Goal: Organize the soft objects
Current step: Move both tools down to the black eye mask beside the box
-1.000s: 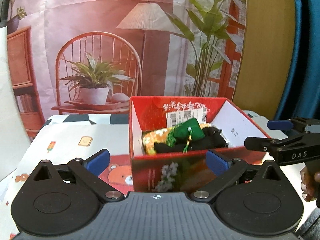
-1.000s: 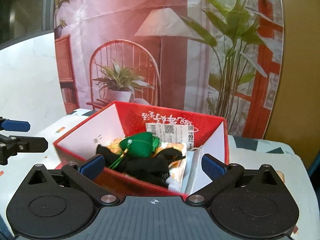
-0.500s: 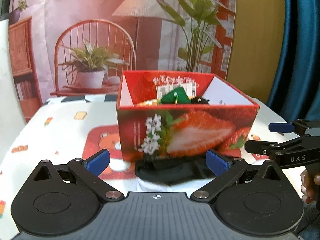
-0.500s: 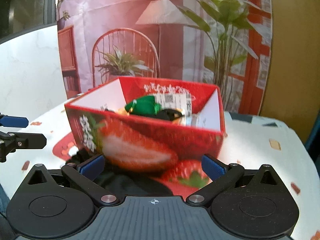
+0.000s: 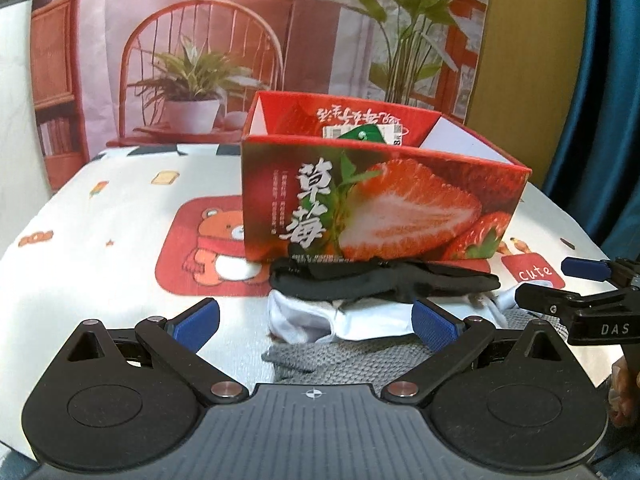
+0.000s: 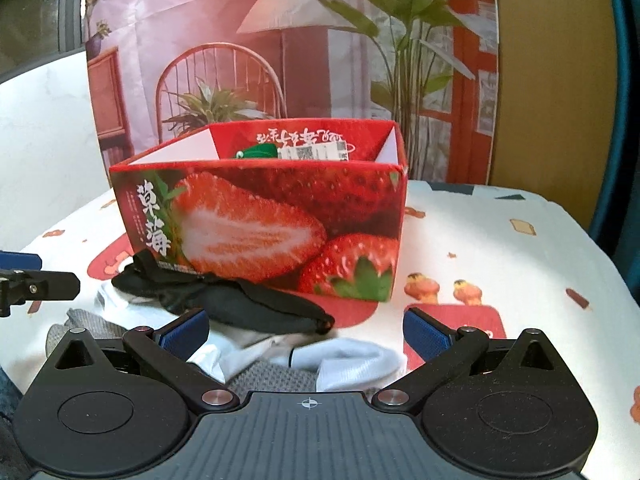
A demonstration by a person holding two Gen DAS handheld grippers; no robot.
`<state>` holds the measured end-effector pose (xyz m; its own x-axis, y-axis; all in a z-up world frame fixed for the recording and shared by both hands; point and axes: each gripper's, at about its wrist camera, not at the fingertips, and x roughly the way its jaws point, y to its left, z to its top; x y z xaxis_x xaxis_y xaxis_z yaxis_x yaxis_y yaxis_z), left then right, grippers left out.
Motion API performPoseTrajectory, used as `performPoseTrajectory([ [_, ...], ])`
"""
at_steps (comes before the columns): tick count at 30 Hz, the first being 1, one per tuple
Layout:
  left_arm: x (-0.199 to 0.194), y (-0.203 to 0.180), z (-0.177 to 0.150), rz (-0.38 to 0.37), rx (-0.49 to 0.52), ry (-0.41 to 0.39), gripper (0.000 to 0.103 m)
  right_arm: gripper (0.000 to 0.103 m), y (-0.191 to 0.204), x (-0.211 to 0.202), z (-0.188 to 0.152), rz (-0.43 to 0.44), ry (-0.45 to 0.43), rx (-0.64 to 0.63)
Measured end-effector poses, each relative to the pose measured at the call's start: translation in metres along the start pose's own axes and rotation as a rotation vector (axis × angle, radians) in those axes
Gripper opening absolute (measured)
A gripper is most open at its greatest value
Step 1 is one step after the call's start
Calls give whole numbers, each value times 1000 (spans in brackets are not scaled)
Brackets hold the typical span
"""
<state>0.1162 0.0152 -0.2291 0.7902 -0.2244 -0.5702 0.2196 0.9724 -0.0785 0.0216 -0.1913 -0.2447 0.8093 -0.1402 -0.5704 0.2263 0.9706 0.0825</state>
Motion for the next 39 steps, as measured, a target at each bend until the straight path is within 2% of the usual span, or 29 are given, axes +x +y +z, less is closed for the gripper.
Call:
performPoseTrajectory([
  [10, 3, 8, -4, -24, -48, 7, 102, 103, 2, 5, -5, -2, 14, 3],
  [20, 8, 7, -7, -57, -55, 24, 94, 102, 1, 7, -7, 28, 25, 9],
  [26, 15, 20, 7, -51, -118, 25, 89, 102, -3, 12, 6, 38, 2, 31],
  [34, 46, 25, 27, -22, -113, 51, 86, 94, -8, 57, 24, -2, 71, 81],
  [39, 69, 24, 34, -24, -103, 64, 85, 91, -2, 84, 16, -26, 148, 47],
])
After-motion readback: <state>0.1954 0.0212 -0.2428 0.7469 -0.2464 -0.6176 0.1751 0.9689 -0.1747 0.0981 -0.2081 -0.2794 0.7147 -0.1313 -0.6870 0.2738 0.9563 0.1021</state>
